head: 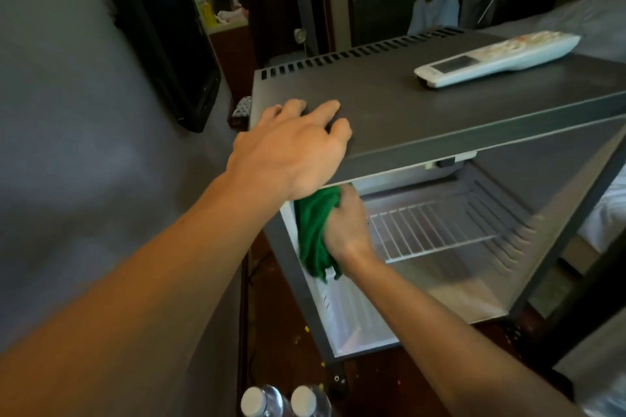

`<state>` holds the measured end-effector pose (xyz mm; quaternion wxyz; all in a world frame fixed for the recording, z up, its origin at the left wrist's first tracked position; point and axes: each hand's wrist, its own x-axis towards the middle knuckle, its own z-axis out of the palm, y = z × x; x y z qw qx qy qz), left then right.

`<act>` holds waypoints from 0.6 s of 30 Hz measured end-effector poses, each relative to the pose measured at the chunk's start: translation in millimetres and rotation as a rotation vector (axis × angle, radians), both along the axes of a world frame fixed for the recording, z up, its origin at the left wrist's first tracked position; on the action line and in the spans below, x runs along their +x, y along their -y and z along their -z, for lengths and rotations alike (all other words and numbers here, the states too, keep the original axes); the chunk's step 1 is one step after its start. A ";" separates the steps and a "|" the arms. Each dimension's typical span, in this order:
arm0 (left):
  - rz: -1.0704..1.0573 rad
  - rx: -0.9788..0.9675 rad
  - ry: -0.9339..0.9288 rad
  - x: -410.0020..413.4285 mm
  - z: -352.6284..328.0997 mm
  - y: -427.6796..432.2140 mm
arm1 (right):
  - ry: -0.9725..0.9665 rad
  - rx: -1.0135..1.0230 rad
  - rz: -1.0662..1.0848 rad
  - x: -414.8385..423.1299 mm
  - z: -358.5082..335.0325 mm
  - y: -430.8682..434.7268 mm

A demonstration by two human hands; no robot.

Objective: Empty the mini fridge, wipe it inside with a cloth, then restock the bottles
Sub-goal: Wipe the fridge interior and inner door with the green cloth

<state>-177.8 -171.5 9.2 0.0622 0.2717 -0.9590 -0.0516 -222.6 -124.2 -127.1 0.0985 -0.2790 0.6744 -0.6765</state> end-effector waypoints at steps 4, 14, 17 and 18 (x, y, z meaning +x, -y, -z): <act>-0.005 -0.013 0.001 -0.5 0.1 -0.5 | 0.131 0.186 0.004 -20.9 15.0 22.3; 0.035 -0.011 0.018 2.3 1.2 7.0 | -0.908 1.094 -0.100 -83.5 63.2 -72.7; 0.032 0.004 0.004 5.8 -0.8 4.7 | -0.697 1.202 0.075 -137.6 68.5 -88.1; 0.032 0.000 -0.002 5.5 -0.8 4.1 | -0.640 1.239 0.134 -154.4 66.0 -92.6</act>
